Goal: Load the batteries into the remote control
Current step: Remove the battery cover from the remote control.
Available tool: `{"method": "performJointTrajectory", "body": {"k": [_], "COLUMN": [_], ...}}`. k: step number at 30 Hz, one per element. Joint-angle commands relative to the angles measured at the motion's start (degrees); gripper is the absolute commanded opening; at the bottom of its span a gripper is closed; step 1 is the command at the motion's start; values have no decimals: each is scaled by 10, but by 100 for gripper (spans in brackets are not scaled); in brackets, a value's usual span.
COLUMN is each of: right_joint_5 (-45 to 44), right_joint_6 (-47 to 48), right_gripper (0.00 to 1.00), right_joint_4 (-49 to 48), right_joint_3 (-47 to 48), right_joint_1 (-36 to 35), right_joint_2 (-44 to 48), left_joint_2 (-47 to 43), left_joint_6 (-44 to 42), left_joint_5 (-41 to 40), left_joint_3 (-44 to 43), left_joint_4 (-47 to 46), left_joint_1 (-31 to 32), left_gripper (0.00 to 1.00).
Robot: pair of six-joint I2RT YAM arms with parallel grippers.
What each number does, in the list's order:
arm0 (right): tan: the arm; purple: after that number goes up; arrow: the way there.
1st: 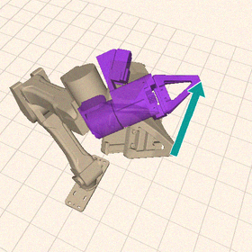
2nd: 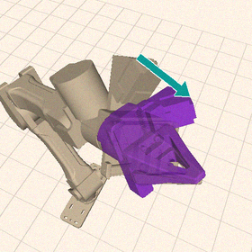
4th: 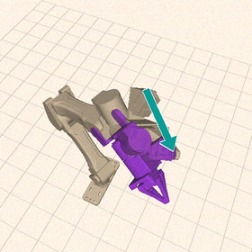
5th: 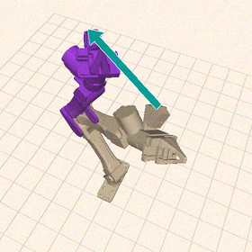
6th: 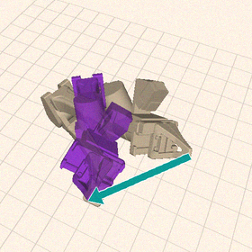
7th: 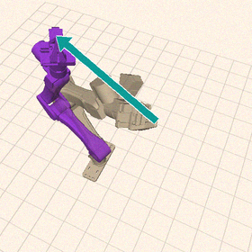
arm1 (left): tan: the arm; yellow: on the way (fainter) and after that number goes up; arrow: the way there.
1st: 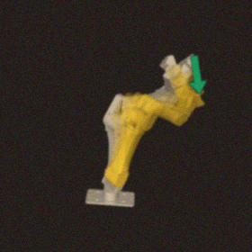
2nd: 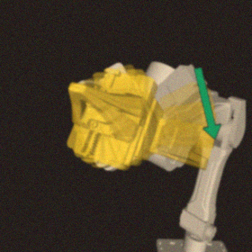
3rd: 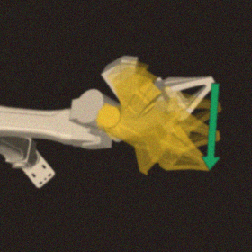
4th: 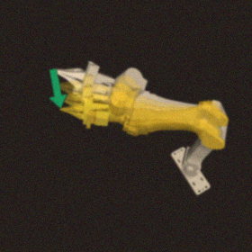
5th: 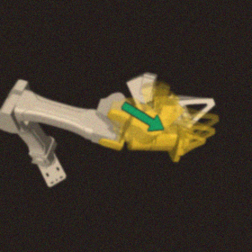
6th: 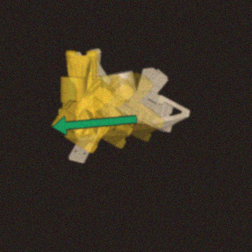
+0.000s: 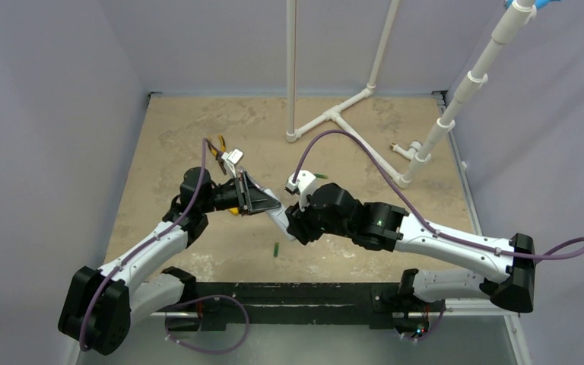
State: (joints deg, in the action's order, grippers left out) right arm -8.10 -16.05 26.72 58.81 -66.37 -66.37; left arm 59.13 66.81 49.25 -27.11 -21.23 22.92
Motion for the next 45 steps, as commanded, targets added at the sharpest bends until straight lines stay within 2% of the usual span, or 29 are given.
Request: {"method": "performJointTrajectory", "body": {"k": [1, 9, 13, 23, 27, 30, 33, 38, 45], "right_joint_5": [0, 6, 2, 2, -38, -102, -143, -130, -86], "right_joint_6": [-2, 10, 13, 13, 3, -15, -39, -96, -131], "right_gripper": [41, 33, 27, 23, 23, 23, 23, 21, 20], "right_joint_4": [8, 21, 29, 17, 21, 36, 49, 46, -99], "right_joint_3": [14, 24, 30, 28, 32, 38, 27, -30, -140], "right_joint_1": [-1, 0, -1, 0, 0, 3, 32, 154, 176], "right_joint_2": [3, 1, 0, 28, 46, 62, 79, 84, 16], "left_joint_2": [-8, -7, -4, 10, 11, 9, 4, -33, -115], "left_joint_6": [-8, -8, -11, -14, -14, -14, -20, -39, -111], "left_joint_5": [5, 4, 3, 3, 1, -2, -1, -2, -10], "left_joint_3": [-26, -27, -29, -34, -30, -26, -24, -25, -74], "left_joint_4": [-16, -15, -11, -14, -11, -6, 3, 45, 202], "left_joint_1": [1, 1, 1, 1, 1, 0, 0, -4, -28], "left_gripper": [0, 0, 0, 0, 0, 0, 0, 0, 0]}}
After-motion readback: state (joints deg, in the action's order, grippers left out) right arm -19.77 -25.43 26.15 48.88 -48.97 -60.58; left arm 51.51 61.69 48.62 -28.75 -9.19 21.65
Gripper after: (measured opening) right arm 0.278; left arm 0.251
